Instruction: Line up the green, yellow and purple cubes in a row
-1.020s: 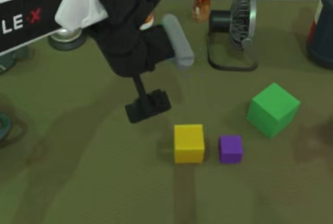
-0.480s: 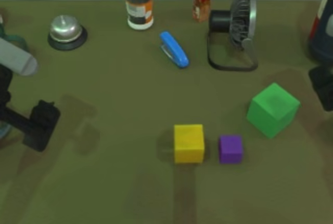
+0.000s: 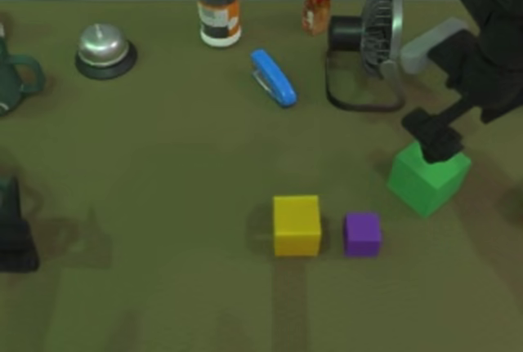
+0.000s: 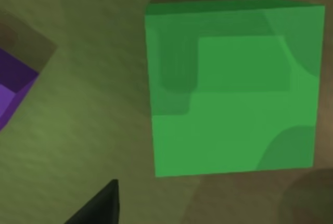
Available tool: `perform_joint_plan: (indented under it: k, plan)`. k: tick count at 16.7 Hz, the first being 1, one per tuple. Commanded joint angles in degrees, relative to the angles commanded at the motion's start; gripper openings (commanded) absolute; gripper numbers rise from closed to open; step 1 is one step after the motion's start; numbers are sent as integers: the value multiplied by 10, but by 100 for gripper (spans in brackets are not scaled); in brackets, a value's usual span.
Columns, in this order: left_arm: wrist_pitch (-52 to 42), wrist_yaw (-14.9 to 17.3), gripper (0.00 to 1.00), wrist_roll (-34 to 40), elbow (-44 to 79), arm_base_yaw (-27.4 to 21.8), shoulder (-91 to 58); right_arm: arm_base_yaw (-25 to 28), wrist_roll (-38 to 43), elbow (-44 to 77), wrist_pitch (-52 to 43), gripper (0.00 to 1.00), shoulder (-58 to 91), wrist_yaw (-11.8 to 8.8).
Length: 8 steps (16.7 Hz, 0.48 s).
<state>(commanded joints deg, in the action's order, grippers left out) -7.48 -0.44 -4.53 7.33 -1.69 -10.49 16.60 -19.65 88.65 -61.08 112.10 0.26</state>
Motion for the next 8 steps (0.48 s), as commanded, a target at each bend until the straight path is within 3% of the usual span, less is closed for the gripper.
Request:
perform_joint_plan:
  k: [4, 8]
  plan:
    - [66, 4, 100, 40, -65, 26, 93, 12, -15, 73, -42, 100, 81, -1]
    - [75, 4, 100, 45, -73, 28, 105, 14, -17, 83, -47, 100, 90, -1]
